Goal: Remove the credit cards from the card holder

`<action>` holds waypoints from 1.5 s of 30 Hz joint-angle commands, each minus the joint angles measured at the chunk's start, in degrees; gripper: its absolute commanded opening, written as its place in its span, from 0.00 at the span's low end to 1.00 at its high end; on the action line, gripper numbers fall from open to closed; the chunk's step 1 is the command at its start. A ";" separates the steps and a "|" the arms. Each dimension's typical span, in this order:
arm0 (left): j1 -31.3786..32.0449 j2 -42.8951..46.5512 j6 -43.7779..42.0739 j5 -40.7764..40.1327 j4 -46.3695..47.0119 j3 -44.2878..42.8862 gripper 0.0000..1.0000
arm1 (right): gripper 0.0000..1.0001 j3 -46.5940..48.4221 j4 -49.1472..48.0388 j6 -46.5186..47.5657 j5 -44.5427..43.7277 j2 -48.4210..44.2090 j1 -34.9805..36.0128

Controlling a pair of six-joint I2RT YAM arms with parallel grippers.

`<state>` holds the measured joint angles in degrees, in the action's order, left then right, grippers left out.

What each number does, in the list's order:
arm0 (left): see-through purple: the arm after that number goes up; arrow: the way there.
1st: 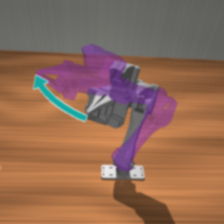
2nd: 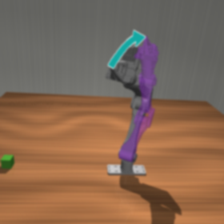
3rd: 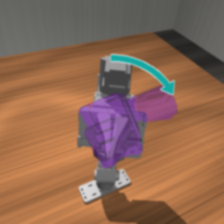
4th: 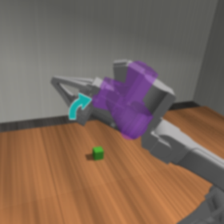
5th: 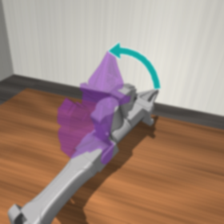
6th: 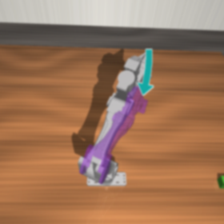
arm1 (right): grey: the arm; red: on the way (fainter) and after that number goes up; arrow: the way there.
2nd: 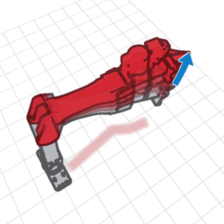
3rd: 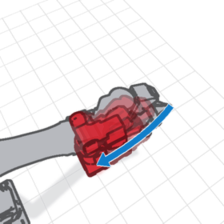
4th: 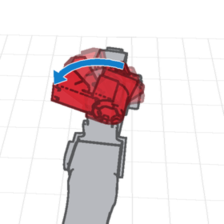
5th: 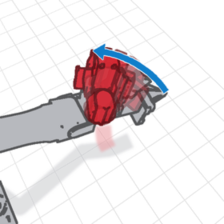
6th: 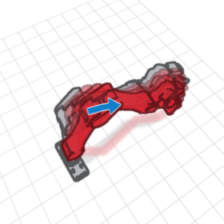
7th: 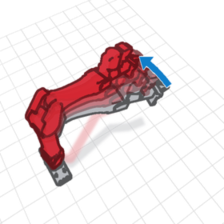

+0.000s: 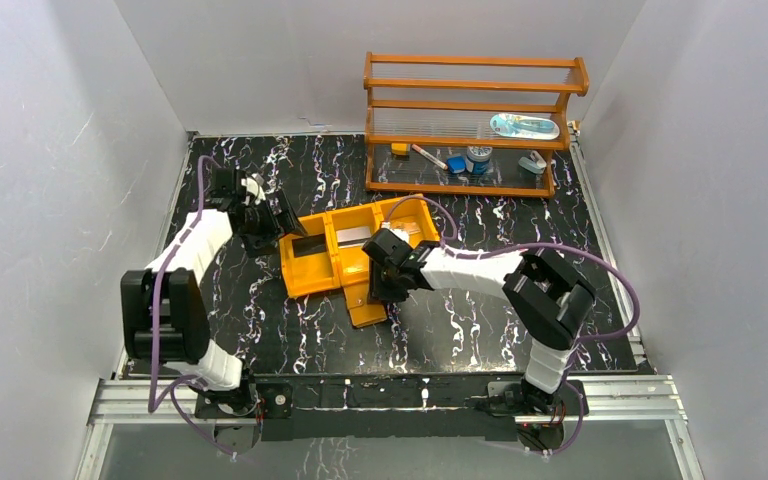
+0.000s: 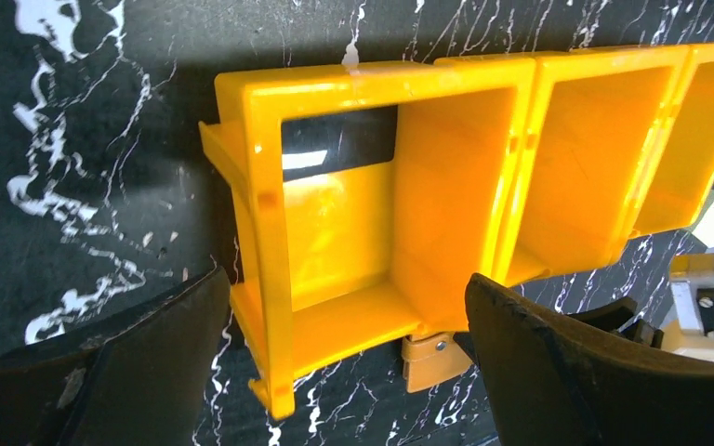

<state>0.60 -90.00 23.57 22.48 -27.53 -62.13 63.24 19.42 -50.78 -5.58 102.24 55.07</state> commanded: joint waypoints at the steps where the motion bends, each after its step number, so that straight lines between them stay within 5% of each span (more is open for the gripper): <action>1: 0.02 9.61 1.72 -3.80 -3.26 2.41 0.98 | 0.37 -2.38 5.35 -0.40 -5.41 -0.59 2.13; 4: -0.01 15.00 1.50 -3.00 -4.98 4.21 0.98 | 0.27 -7.29 3.82 -2.88 -5.58 -5.54 2.80; 10: 1.85 23.68 1.64 1.96 -8.24 9.26 0.94 | 0.28 -20.65 0.57 -10.30 -6.61 -17.88 3.95; 19: 31.61 31.72 14.16 -16.05 -7.07 15.21 0.88 | 0.64 -28.79 -6.92 -9.96 -7.94 -32.59 3.76; 25: 47.93 19.64 16.47 -25.43 -4.28 13.14 0.78 | 0.69 -34.15 -8.24 -14.34 -12.01 -38.06 3.63; 28: 51.61 13.52 18.99 -29.58 -3.49 10.26 0.74 | 0.65 -32.20 3.55 -22.42 -19.22 -43.04 4.30; 30: 53.43 9.66 20.02 -31.09 -2.99 8.28 0.70 | 0.66 -32.16 7.88 -23.60 -24.62 -48.89 6.44; 36: 56.79 2.08 21.40 -35.00 -2.39 2.88 0.69 | 0.75 -42.23 -3.43 -16.03 -22.39 -65.40 6.81; 45: 59.30 -7.46 22.47 -35.87 -0.60 -0.94 0.48 | 0.76 -47.36 0.47 -19.45 -22.86 -69.35 6.79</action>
<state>58.72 -94.87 45.28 -11.11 -27.75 -60.75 16.86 20.08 -69.82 -26.85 33.52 61.63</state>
